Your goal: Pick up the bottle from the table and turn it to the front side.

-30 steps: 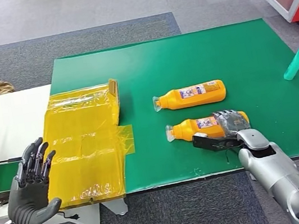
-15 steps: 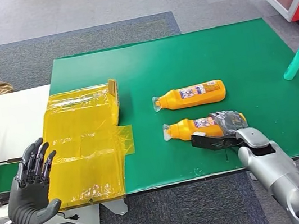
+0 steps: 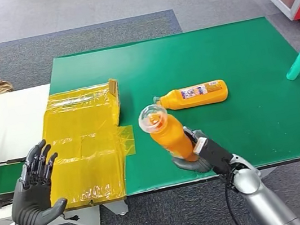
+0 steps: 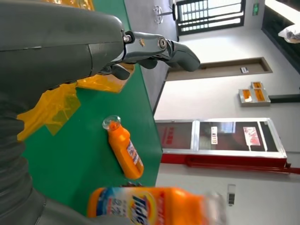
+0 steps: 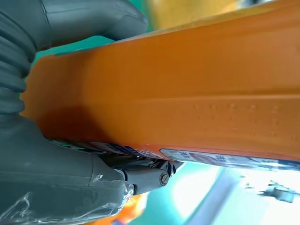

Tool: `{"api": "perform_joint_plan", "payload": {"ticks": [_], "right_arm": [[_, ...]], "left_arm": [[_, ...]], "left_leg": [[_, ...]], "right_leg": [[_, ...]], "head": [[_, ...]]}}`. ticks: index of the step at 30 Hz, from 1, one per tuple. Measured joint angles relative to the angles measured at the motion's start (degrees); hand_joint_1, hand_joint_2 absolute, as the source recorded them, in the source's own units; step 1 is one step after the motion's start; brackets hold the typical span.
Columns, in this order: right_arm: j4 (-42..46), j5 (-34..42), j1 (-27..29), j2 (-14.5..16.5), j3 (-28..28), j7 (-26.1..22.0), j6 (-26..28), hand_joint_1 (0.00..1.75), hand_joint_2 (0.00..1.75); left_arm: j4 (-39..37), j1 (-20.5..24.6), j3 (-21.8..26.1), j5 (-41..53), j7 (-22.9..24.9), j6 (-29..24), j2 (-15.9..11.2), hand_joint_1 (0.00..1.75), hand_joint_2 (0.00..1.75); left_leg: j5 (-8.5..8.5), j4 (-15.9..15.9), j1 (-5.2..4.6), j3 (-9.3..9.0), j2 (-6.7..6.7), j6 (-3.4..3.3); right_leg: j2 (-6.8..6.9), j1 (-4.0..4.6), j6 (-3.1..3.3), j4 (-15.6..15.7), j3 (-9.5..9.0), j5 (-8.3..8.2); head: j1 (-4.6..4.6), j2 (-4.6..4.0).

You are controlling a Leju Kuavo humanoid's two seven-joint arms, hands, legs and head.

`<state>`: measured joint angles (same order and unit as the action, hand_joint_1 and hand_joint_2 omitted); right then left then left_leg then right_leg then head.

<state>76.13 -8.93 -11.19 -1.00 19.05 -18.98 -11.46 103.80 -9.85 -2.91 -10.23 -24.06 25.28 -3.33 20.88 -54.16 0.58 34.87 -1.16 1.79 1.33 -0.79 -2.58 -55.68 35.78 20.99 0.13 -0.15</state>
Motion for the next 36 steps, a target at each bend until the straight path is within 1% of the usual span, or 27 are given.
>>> {"api": "perform_joint_plan", "payload": {"ticks": [2,7,18,22,24,28,30,33,36], "right_arm": [[2.76,1.82,1.01,0.37,0.14,-0.2,-0.6,1.75,1.75],[7.2,2.47,2.68,0.64,0.27,-0.14,-0.73,1.75,1.75],[9.73,3.07,3.61,0.69,0.32,-0.28,-0.82,1.75,1.75],[10.91,3.81,4.21,0.96,0.46,-2.24,-0.06,1.75,1.75],[12.59,0.63,4.93,1.47,1.15,-3.63,3.33,1.75,1.75],[15.42,-10.83,6.24,2.29,5.24,-4.31,15.19,1.75,1.75],[15.41,-13.16,6.15,2.33,7.49,-3.9,19.61,1.75,1.75],[14.2,-16.8,5.11,2.69,10.13,-2.82,25.3,1.75,1.75],[11.58,-22.35,3.04,3.59,12.86,-1.02,31.86,1.75,1.75]], "left_arm": [[0.0,0.49,-0.41,0.21,0.0,-0.5,0.01,0.0,1.75],[0.0,1.02,-1.01,0.24,0.01,-0.66,0.01,0.0,1.75],[0.0,1.2,-1.25,0.29,0.01,-0.91,0.01,0.0,1.75],[-0.05,1.97,-1.73,1.02,0.58,-2.55,0.1,0.0,1.75],[-0.2,3.0,-2.32,0.33,1.63,-3.37,0.36,0.0,1.75],[-0.81,5.04,-4.39,-2.89,3.58,-2.71,1.31,0.0,1.75],[-0.95,6.14,-6.42,-3.41,4.56,-2.22,1.77,0.0,1.75],[-0.96,8.5,-11.29,-1.3,6.69,-2.38,2.79,0.0,1.75],[-1.01,11.85,-18.23,3.53,9.47,-6.55,4.86,0.0,1.75]], "left_leg": [[0.01,0.0,-0.01,0.02,0.0,-0.01],[0.04,0.0,-0.01,0.03,-0.01,0.01],[0.05,0.0,-0.01,0.03,-0.01,0.01],[0.05,0.0,0.0,0.05,-0.01,0.01],[0.05,0.0,0.0,0.06,-0.01,0.01],[0.06,0.0,0.0,0.06,-0.01,0.03],[0.05,0.0,0.0,0.07,-0.01,0.02],[0.04,-0.01,-0.03,0.08,0.0,-0.01],[0.03,-0.05,-0.05,0.13,0.0,-0.06]], "right_leg": [[0.0,-0.01,-0.01,0.0,0.01,0.01],[-0.02,-0.01,-0.01,0.0,0.04,0.02],[-0.02,-0.01,0.0,0.0,0.05,0.04],[-0.02,0.0,0.0,0.0,0.06,0.04],[-0.02,0.0,0.0,0.0,0.07,0.04],[-0.02,0.0,0.0,0.0,0.09,0.05],[-0.02,0.0,0.0,0.0,0.08,0.05],[-0.02,-0.03,-0.02,0.0,0.07,0.03],[-0.02,-0.06,-0.08,0.0,0.07,-0.02]], "head": [[-0.01,0.0],[-0.01,0.0],[-0.01,0.0],[-0.01,0.0],[-0.01,0.0],[-0.02,0.0],[-0.01,0.0],[-0.01,0.0],[0.01,0.0]]}}
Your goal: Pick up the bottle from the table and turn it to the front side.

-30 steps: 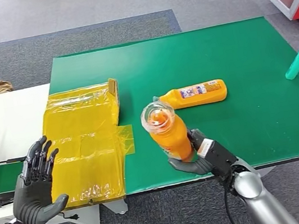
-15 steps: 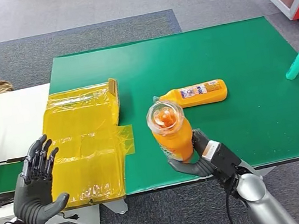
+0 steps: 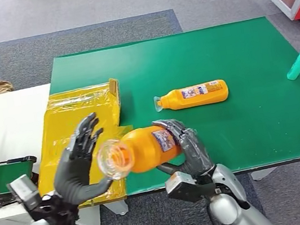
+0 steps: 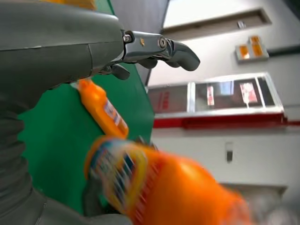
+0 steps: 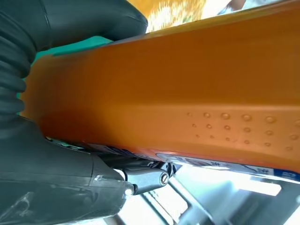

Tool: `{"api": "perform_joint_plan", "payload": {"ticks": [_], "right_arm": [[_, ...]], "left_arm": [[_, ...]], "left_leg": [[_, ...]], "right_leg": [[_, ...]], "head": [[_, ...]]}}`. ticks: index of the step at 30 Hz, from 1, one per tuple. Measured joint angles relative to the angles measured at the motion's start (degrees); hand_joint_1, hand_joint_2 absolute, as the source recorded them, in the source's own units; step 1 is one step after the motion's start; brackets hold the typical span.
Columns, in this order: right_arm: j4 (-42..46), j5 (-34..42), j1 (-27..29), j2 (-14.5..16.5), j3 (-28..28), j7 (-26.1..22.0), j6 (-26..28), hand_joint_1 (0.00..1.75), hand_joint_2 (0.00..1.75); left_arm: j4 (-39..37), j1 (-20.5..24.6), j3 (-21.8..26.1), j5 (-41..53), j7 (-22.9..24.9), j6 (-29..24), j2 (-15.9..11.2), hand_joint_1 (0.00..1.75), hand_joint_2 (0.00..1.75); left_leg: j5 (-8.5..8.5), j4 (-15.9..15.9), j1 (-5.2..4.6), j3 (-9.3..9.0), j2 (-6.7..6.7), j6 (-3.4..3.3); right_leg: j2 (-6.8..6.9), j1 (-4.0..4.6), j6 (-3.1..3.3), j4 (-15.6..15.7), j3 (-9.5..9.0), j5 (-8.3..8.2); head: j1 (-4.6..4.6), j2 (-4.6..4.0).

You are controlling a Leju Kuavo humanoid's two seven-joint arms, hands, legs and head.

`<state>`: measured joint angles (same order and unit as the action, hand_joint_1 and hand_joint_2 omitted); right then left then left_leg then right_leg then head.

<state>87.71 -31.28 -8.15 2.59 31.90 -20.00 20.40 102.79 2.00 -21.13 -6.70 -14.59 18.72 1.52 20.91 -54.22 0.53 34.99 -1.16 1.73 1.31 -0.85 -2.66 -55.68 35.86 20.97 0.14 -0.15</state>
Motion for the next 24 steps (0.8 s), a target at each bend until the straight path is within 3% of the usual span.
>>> {"api": "perform_joint_plan", "payload": {"ticks": [3,7,24], "right_arm": [[-2.12,-2.11,-1.91,0.62,2.66,1.4,3.66,1.75,1.75],[-3.66,-3.23,-3.29,0.9,4.95,2.37,5.05,1.75,1.75],[-5.64,-4.3,-5.34,0.97,7.66,4.75,6.55,1.75,1.75]], "left_arm": [[-0.28,3.29,-5.96,0.65,1.01,-4.01,1.26,0.0,1.75],[-0.91,5.68,-9.85,0.52,1.25,-5.3,1.75,0.0,1.75],[-2.8,8.06,-13.05,7.09,1.87,-7.38,1.89,0.0,1.75]], "left_leg": [[0.0,-0.01,0.0,0.01,0.0,0.0],[-0.04,-0.01,0.02,0.01,0.0,0.05],[-0.01,-0.01,0.01,0.07,0.0,0.03]], "right_leg": [[-0.01,0.0,-0.01,0.0,0.02,-0.04],[-0.01,0.02,0.0,-0.01,0.05,-0.04],[-0.01,0.02,0.0,-0.01,0.09,0.0]], "head": [[-0.01,0.0],[-0.01,0.0],[-0.01,0.0]]}}
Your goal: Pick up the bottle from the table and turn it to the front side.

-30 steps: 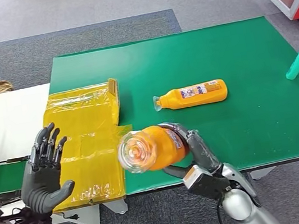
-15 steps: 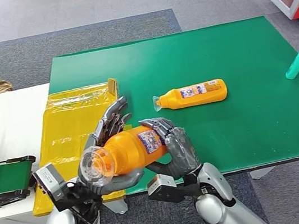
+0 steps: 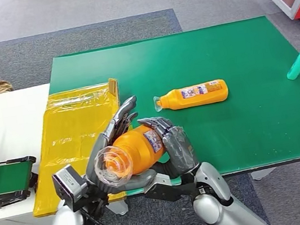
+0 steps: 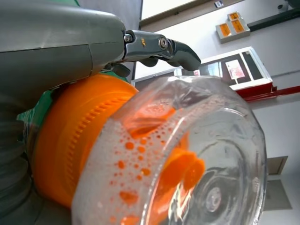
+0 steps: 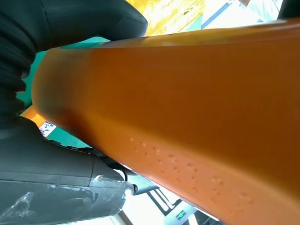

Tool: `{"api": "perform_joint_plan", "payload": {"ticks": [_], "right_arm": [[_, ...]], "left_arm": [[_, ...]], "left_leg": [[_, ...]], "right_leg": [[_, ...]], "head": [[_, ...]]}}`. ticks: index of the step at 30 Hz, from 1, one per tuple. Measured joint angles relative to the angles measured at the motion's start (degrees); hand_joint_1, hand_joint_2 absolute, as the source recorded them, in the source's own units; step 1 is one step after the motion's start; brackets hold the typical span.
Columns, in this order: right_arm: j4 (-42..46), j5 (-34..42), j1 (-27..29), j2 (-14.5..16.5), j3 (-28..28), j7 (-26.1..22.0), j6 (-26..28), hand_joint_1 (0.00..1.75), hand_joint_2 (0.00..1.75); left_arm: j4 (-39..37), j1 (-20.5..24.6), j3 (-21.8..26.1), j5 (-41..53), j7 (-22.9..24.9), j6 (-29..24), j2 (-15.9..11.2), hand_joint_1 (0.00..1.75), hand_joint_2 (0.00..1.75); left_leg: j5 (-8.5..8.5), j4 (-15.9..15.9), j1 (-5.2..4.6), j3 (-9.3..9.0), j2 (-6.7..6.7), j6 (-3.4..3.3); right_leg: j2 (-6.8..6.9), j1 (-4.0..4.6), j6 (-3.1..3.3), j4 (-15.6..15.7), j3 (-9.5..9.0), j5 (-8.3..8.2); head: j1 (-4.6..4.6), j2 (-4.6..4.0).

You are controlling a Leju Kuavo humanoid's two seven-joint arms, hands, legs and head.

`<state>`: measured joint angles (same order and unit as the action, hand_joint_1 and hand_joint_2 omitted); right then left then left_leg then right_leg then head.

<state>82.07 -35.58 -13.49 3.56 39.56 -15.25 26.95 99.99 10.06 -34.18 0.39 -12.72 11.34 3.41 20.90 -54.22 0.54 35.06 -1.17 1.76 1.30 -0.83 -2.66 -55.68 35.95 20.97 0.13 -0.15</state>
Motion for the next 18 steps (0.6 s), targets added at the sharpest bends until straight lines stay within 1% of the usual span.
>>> {"api": "perform_joint_plan", "payload": {"ticks": [9,11,15,18], "right_arm": [[0.0,-0.05,-0.05,-0.01,0.01,0.16,0.0,1.75,1.75],[0.0,-0.14,-0.03,-0.04,-0.05,0.36,0.0,1.75,1.75],[0.0,-0.27,0.53,-0.63,-0.64,0.55,-0.02,1.75,1.75],[0.0,-0.43,1.06,-0.91,-1.1,0.61,-0.13,1.75,1.75]], "left_arm": [[-0.25,0.02,-0.03,1.09,0.11,-0.14,-0.01,0.0,1.75],[-0.26,0.05,-0.13,4.08,0.21,-0.68,-0.06,0.0,1.75],[-0.12,0.51,-0.71,12.92,0.32,-2.46,-0.23,0.0,1.75],[0.12,0.78,-1.03,16.92,0.88,-3.32,-0.36,0.0,1.75]], "left_leg": [[0.01,0.0,0.0,0.01,0.0,-0.01],[0.01,0.0,0.0,0.01,0.0,-0.02],[0.01,0.0,0.0,0.02,0.0,-0.03],[0.02,0.0,0.0,0.03,0.0,-0.03]], "right_leg": [[0.0,0.0,0.0,0.0,0.0,0.0],[0.0,0.0,0.0,0.0,0.0,0.0],[0.01,0.0,-0.01,0.0,-0.02,0.01],[0.01,0.0,-0.01,0.0,-0.02,0.01]], "head": [[0.01,0.0],[-0.01,0.0],[0.0,0.0],[0.0,0.0]]}}
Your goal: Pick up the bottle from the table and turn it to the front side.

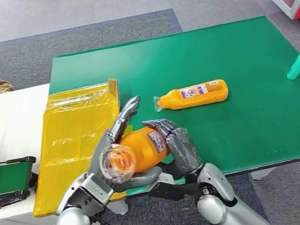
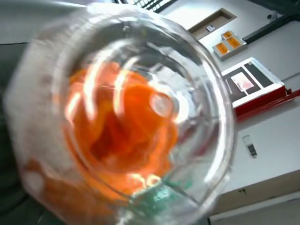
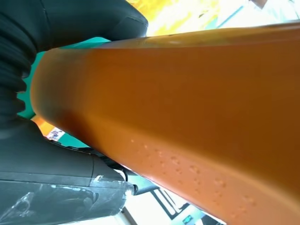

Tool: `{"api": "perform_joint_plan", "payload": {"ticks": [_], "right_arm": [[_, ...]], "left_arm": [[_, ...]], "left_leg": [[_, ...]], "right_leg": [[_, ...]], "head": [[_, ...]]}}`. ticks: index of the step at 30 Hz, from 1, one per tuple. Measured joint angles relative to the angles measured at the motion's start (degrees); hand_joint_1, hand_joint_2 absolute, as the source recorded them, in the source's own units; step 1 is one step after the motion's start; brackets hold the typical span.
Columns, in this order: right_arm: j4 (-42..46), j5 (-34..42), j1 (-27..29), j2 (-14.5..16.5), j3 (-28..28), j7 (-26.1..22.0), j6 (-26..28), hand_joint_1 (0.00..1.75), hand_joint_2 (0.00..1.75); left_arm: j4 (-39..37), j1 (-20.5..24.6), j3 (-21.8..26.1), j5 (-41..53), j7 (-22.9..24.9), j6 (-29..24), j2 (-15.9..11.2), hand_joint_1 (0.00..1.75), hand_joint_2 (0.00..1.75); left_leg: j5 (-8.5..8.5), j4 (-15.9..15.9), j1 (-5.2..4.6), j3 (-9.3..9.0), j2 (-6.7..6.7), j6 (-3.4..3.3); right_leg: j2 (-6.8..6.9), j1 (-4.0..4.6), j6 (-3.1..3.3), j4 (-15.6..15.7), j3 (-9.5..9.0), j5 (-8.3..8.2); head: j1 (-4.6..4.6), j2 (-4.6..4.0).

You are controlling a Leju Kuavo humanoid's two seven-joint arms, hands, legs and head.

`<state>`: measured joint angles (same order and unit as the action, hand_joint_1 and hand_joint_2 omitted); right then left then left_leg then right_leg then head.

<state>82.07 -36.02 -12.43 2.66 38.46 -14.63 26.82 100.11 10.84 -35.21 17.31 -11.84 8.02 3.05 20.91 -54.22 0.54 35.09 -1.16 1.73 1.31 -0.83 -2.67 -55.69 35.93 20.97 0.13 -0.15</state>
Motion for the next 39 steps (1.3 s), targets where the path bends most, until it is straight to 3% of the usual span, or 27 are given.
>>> {"api": "perform_joint_plan", "payload": {"ticks": [8,12,28,29,32,33,39], "right_arm": [[0.0,-0.37,0.43,-0.12,-0.4,0.03,-0.15,1.75,1.75],[0.0,-0.4,0.48,-0.12,-0.48,0.08,-0.16,1.75,1.75],[0.15,-1.35,0.67,-0.12,-0.63,-0.21,0.25,1.75,1.75],[0.16,-1.38,0.68,-0.12,-0.63,-0.21,0.26,1.44,1.75],[0.31,-1.32,0.69,-0.12,-0.61,-0.23,0.28,0.14,1.75],[0.45,-1.22,0.69,-0.12,-0.56,-0.3,0.27,0.0,1.75],[1.5,-0.26,0.62,-0.1,-0.09,-0.21,0.24,0.0,1.75]], "left_arm": [[0.32,0.08,-0.17,1.69,0.77,-0.22,-0.22,0.02,1.75],[0.33,-0.05,-0.19,1.67,0.96,-0.08,-0.42,1.75,1.75],[0.91,-0.52,-0.36,0.68,1.22,0.6,-1.03,1.75,1.75],[0.95,-0.53,-0.37,0.61,1.21,0.62,-1.05,1.75,1.75],[1.07,-0.59,-0.36,0.49,1.21,0.61,-1.14,1.75,1.75],[1.08,-0.65,-0.33,0.47,1.24,0.52,-1.18,1.75,1.75],[1.12,-1.85,-0.1,0.57,1.21,-0.8,-1.7,1.75,1.75]], "left_leg": [[0.0,0.0,0.0,0.01,0.0,0.0],[0.0,0.0,0.0,0.01,0.0,0.0],[0.0,0.0,0.0,0.01,0.0,0.0],[0.0,0.0,0.0,0.01,0.0,0.0],[0.0,0.0,0.0,0.01,0.0,0.0],[0.0,0.0,0.0,0.01,0.0,0.0],[0.0,0.0,0.0,0.01,0.0,0.0]], "right_leg": [[0.0,0.0,0.0,0.0,0.0,0.0],[0.0,0.0,0.0,0.0,0.0,0.0],[0.0,0.0,0.0,0.0,0.0,0.0],[0.0,0.0,0.0,0.0,0.0,0.0],[0.0,0.0,0.0,0.0,0.0,0.0],[0.0,0.0,0.0,0.0,0.0,0.0],[0.0,0.0,0.0,0.0,0.02,0.01]], "head": [[0.0,0.0],[0.01,0.0],[-0.01,0.0],[-0.01,0.0],[-0.01,0.0],[0.0,0.0],[0.0,0.0]]}}
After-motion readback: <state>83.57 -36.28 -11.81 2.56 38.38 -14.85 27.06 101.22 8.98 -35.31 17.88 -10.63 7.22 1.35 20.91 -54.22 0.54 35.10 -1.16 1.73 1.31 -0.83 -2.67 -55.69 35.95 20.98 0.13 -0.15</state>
